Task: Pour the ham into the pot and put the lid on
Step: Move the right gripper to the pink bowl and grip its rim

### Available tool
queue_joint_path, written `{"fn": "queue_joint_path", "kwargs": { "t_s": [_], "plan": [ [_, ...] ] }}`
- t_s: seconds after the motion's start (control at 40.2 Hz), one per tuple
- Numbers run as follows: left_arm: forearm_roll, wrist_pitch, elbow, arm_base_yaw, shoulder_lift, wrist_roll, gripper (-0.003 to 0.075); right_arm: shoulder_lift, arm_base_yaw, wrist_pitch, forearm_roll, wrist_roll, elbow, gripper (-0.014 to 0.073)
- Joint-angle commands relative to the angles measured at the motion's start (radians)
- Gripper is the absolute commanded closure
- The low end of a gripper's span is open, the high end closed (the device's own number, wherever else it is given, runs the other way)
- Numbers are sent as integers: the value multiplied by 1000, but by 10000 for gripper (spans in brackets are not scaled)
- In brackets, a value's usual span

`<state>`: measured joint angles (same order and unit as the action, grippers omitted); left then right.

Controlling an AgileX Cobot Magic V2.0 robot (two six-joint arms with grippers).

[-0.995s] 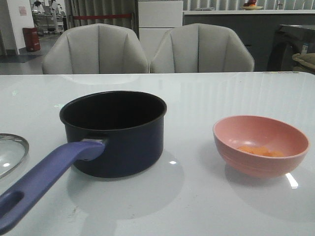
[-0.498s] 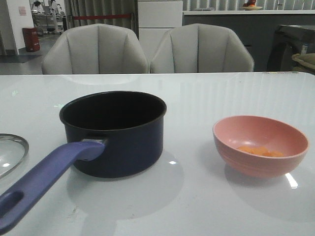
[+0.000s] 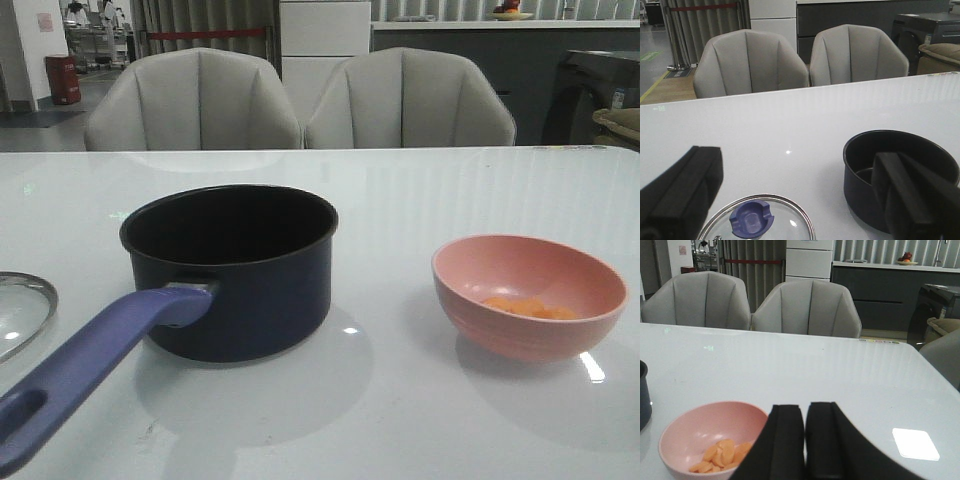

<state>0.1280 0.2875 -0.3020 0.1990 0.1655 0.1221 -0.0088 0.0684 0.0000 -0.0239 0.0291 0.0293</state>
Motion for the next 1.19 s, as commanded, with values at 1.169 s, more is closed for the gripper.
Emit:
{"fn": "queue_joint_path", "kwargs": {
  "t_s": [1.169],
  "plan": [
    [0,-81,-27,14,10,1,73,650,-1,584,126,-1,-622,105]
  ]
}}
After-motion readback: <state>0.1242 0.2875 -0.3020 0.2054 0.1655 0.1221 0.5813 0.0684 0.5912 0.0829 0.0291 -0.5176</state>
